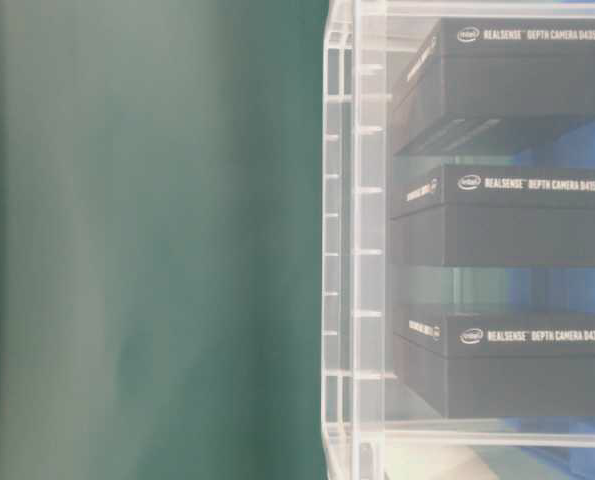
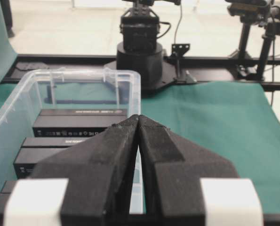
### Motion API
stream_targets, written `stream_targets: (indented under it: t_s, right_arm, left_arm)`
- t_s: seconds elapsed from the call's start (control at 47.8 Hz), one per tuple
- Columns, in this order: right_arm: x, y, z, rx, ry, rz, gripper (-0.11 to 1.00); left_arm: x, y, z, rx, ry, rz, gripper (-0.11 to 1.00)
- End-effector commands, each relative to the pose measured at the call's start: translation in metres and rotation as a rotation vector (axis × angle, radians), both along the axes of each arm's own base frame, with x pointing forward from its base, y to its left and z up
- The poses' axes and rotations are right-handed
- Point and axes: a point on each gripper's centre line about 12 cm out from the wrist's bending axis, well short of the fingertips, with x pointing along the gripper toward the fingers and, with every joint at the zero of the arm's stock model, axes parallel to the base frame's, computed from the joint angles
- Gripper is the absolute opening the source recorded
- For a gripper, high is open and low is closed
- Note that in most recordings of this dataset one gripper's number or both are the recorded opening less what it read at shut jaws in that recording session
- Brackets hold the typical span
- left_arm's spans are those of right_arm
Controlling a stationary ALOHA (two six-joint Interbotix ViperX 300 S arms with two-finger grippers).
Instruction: Take the box out of the case with the right arm.
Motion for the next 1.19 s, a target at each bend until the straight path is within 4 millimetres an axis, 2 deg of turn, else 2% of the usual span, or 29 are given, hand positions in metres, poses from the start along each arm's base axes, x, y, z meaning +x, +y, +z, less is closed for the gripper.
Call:
stream_targets:
  t_s: [0.0, 0.147, 0.209, 0.335, 0.503, 0.628, 0.691, 0.88, 1.173]
  right_arm:
    - [0.003, 0.000, 0.005, 0.012, -0.006, 0.002, 0.00]
    - [0.005, 0.000, 0.014, 0.015, 0.025, 0.002, 0.00]
    - [0.006, 0.000, 0.024, 0.015, 0.031, 0.002, 0.00]
    - [0.007, 0.000, 0.059, 0.023, 0.002, 0.002, 0.00]
    - [0.006, 0.001, 0.111, 0.064, -0.006, 0.008, 0.00]
    - [0.008, 0.000, 0.142, 0.119, 0.028, 0.009, 0.00]
    - [0.010, 0.001, 0.151, 0.142, 0.054, 0.011, 0.00]
    - [0.017, 0.000, 0.164, 0.166, 0.109, 0.005, 0.00]
    - [0.015, 0.001, 0.153, 0.190, 0.222, -0.003, 0.00]
  left_arm:
    - [0.003, -0.001, 0.008, 0.003, 0.002, -0.008, 0.00]
    - [0.004, -0.002, 0.018, -0.002, -0.003, -0.009, 0.00]
    - [0.005, -0.002, 0.026, -0.002, -0.021, -0.012, 0.00]
    - [0.007, -0.004, 0.057, -0.002, -0.061, -0.022, 0.00]
    - [0.007, -0.005, 0.102, 0.000, -0.023, -0.025, 0.00]
    - [0.005, -0.005, 0.136, 0.000, 0.023, -0.023, 0.00]
    - [0.006, -0.005, 0.151, 0.002, 0.058, -0.022, 0.00]
    - [0.010, -0.005, 0.168, 0.005, 0.089, -0.019, 0.00]
    - [0.011, -0.007, 0.158, -0.009, 0.198, -0.029, 0.00]
